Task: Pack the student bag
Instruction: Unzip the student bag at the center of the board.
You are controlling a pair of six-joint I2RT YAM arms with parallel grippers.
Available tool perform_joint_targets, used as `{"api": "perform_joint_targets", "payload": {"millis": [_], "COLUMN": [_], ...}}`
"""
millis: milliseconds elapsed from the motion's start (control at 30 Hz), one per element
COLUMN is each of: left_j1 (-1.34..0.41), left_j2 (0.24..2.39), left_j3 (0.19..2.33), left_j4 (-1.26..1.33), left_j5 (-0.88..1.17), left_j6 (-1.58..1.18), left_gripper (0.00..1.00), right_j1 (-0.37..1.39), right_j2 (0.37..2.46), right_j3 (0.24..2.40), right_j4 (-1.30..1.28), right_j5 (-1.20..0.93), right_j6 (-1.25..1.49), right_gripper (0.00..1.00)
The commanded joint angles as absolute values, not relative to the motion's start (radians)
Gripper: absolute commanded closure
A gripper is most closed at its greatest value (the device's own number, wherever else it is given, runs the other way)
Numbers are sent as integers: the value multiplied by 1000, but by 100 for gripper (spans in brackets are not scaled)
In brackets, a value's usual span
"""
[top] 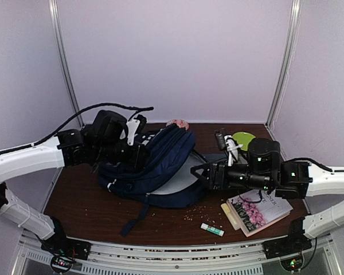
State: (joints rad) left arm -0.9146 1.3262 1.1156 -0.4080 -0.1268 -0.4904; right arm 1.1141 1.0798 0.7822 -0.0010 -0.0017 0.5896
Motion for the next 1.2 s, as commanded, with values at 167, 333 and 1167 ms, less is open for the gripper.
{"api": "perform_joint_targets", "payload": {"millis": [167, 333, 1167], "left_j1": [-897, -897, -1013], "left_j2": [1048, 1016, 985], "left_j3": [832, 815, 917], "left_j4": [-163, -186, -295], "left_j5": [-110, -122, -183], "left_j6": [-451, -451, -191], "left_gripper": [100, 100, 2], "right_j1": [977, 977, 966], "right_j2": [1244, 1357, 1656], "right_j3": [741, 802, 1211], "right_j4": [355, 439, 378], "right_j5": [-121, -166, -321], "right_j6": [938, 1038, 1160], "right_gripper": [34, 33, 57]}}
